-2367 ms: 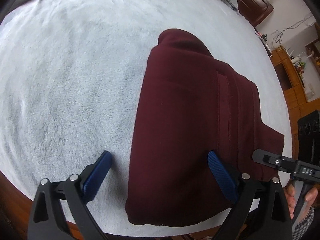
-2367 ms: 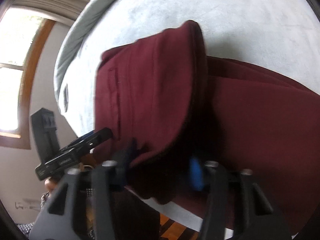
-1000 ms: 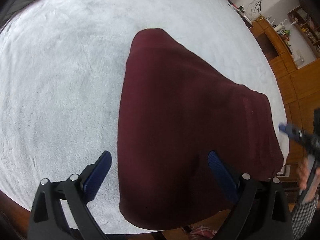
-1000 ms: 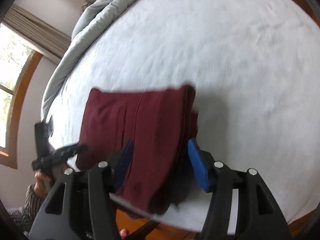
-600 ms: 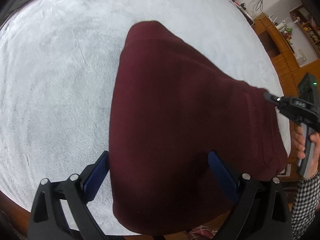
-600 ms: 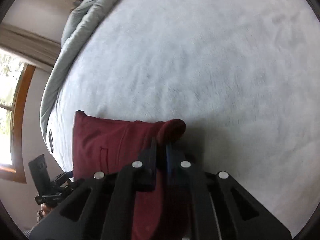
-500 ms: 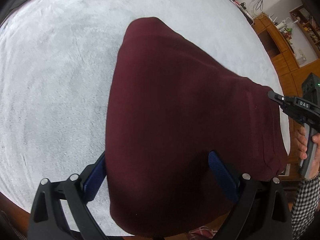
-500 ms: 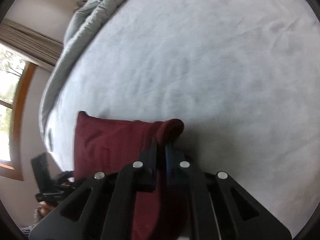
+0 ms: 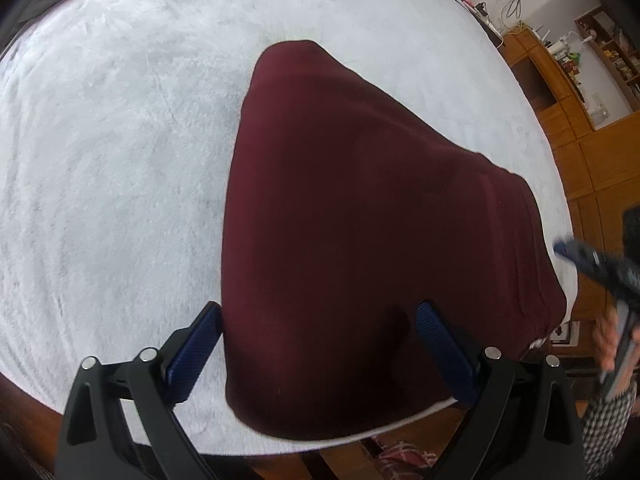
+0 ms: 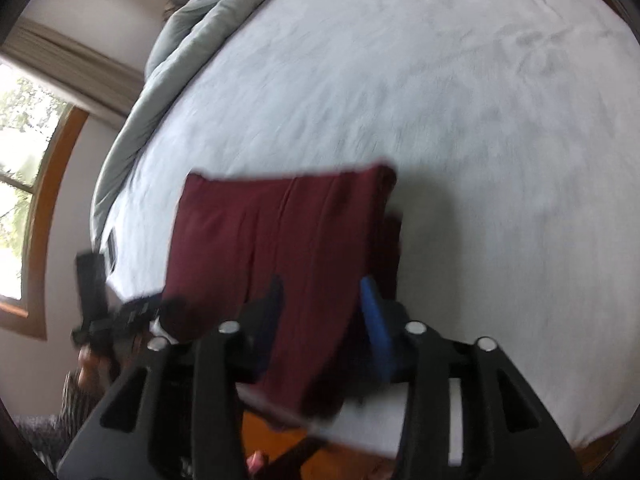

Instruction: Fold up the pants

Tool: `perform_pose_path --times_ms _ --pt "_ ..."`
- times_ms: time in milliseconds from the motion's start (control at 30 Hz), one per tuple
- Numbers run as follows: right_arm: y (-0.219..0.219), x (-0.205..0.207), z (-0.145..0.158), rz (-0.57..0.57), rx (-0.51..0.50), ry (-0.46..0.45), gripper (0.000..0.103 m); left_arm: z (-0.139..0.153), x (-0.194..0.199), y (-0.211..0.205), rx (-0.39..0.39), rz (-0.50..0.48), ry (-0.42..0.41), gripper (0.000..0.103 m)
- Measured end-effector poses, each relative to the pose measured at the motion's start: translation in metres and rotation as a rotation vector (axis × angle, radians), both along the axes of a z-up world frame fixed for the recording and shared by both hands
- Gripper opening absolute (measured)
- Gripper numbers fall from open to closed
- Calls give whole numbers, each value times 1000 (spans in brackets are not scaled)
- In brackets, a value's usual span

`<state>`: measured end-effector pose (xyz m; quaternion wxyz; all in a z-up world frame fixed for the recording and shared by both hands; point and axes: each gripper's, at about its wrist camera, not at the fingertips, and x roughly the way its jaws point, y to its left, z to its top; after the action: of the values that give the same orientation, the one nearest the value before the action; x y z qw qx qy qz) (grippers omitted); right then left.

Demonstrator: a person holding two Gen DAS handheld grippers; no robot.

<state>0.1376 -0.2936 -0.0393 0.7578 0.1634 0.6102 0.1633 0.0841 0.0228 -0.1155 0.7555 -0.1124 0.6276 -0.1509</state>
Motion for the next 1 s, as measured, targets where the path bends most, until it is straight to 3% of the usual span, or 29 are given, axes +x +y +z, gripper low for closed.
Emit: perform_pose_path --times_ms 133,233,333,433,467,633,800,1000 --pt "1 -41 -5 3 -8 50 51 -2 -5 -7 18 -18 -6 98" --pt "5 -56 -17 -7 37 77 51 -6 -2 -16 9 6 6 98" --pt "10 -59 -21 -24 70 78 41 -6 0 -19 3 25 9 98" --pt "15 -59 -16 -5 80 57 18 -7 3 -20 1 27 14 98" --pt "16 -59 -12 -2 71 49 14 -8 1 -13 1 25 15 98" --pt "11 -62 4 -4 25 10 12 -5 4 -14 -14 23 11 98" --pt "10 -65 -27 -15 -5 81 12 -13 5 -10 1 2 15 98" --pt "16 -69 -17 7 0 45 15 -11 14 -19 -10 -1 13 98"
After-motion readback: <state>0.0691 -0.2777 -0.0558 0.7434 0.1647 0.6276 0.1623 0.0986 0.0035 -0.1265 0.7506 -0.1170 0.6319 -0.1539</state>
